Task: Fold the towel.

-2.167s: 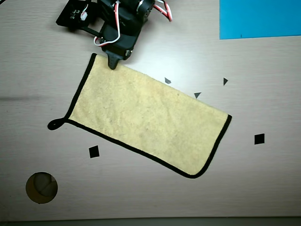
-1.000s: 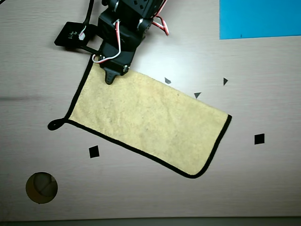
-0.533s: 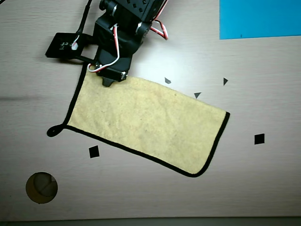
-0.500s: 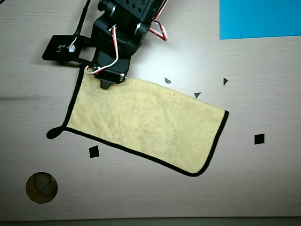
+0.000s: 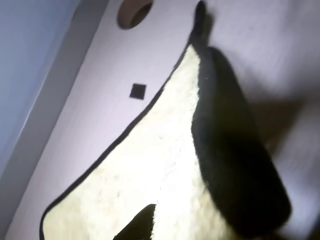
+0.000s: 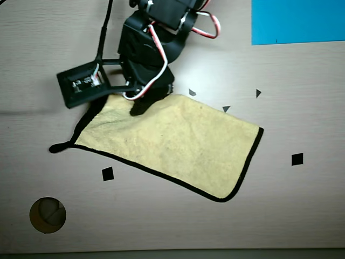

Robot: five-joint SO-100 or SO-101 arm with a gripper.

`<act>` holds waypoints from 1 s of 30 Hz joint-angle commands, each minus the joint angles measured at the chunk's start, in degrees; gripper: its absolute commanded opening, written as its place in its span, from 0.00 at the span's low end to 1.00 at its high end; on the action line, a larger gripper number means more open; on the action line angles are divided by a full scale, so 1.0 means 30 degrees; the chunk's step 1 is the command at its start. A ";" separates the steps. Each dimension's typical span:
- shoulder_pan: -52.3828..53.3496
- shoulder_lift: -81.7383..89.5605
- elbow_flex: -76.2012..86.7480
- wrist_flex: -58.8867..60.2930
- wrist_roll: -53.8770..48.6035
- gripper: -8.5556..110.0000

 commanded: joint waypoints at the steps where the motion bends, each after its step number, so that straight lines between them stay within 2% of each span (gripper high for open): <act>1: -0.1318 0.1465 -0.1143 0.1084 -0.0820 0.07; 5: -0.2666 0.1201 -0.2578 0.2168 -0.1465 0.07; 23: -0.9521 -0.1318 -0.4541 0.2227 -0.7529 0.07; 30: -1.0840 -0.2812 -0.4453 0.2227 -1.0898 0.07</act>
